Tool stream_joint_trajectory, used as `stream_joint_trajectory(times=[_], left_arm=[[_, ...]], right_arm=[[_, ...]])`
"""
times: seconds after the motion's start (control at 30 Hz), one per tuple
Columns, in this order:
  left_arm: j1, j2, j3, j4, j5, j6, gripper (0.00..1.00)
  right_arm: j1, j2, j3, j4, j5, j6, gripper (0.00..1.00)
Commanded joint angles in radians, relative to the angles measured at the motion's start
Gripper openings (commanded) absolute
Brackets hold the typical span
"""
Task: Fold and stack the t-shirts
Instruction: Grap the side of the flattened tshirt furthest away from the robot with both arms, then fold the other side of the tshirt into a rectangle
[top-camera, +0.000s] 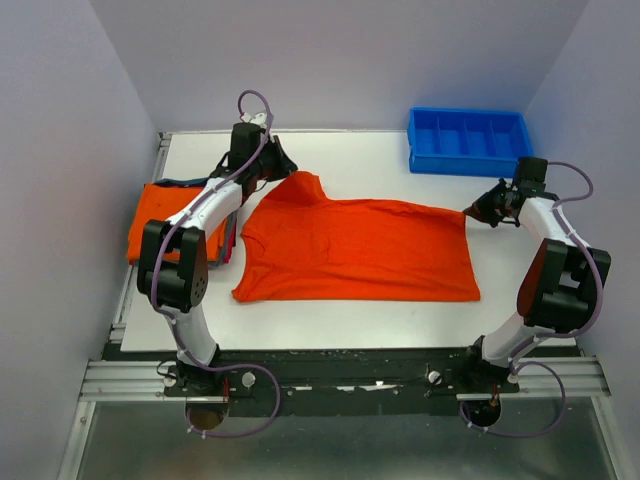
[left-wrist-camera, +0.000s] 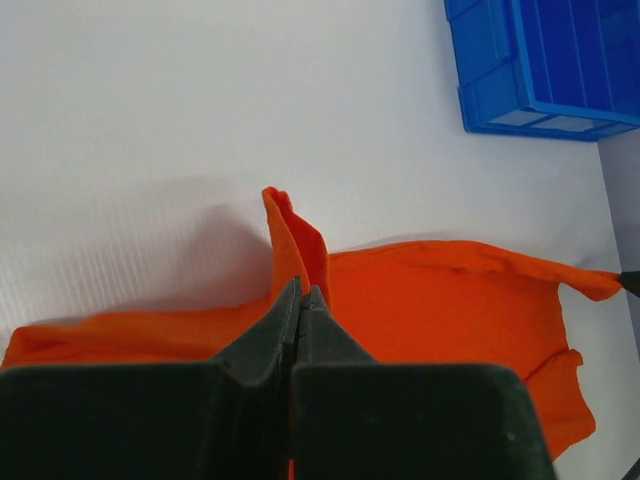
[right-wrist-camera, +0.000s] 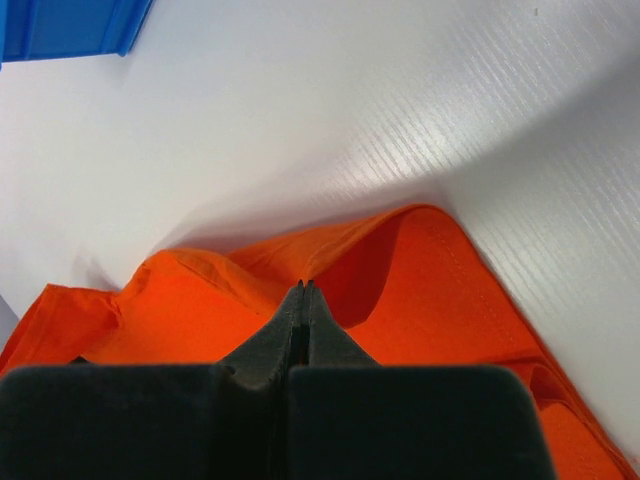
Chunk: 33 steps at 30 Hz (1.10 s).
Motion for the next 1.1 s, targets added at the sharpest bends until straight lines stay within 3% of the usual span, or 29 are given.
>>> stream_joint_trajectory(times=[0.0, 1.07], left_arm=[[-0.016, -0.135, -0.059, -0.02, -0.079, 0.034, 0.0], [-0.149, -0.601, -0.375, -0.36, -0.484, 0.052, 0.0]], right_arm=[[-0.005, -0.029, -0.015, -0.039, 0.024, -0.037, 0.01], [-0.034, -0.116, -0.147, -0.083, 0.163, -0.074, 0.01]])
